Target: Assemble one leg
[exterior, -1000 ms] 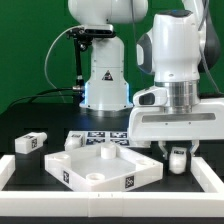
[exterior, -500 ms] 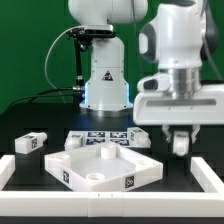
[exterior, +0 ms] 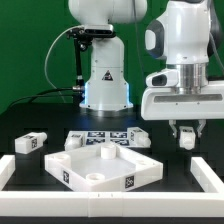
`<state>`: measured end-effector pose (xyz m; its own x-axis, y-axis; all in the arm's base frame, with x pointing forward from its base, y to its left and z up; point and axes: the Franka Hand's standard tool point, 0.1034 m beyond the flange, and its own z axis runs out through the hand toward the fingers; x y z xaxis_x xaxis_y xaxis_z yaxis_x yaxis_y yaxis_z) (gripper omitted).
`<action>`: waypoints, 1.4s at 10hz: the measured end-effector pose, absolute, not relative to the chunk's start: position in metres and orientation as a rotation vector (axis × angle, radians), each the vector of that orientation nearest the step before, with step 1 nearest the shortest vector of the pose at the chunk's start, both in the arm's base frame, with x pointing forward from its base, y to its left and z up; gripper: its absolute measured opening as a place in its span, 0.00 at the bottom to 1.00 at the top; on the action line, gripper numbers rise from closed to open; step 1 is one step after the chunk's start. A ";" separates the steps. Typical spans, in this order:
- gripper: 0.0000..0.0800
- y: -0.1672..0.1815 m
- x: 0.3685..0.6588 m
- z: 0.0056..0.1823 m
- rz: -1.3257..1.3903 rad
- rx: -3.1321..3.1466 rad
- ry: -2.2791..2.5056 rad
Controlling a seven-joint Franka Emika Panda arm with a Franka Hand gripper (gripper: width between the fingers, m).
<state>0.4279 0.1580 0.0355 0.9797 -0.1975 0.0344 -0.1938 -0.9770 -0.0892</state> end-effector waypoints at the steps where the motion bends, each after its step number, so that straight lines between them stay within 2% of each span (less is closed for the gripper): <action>1: 0.35 0.156 0.418 0.028 -0.091 -3.043 0.272; 3: 0.35 0.147 0.393 0.012 -0.095 -3.056 0.229; 7: 0.35 0.150 0.393 0.008 -0.092 -3.058 0.203; 8: 0.62 0.150 0.393 0.008 -0.092 -3.058 0.200; 9: 0.62 0.149 0.393 0.009 -0.090 -3.061 0.179; 10: 0.78 0.137 0.396 0.021 -0.050 -3.078 0.069; 11: 0.80 0.118 0.409 0.046 -0.042 -3.081 0.016; 12: 0.80 0.103 0.418 0.064 -0.008 -3.080 -0.050; 13: 0.80 0.092 0.436 0.078 -0.016 -3.073 -0.117; 14: 0.81 0.094 0.441 0.079 -0.030 -3.071 -0.097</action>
Offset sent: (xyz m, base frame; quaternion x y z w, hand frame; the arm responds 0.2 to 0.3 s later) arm -0.0192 -0.0023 -0.0290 0.0081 0.0213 0.0101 0.9997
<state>0.4414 0.0937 0.0790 0.9978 0.0622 0.0215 0.0635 -0.9957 -0.0679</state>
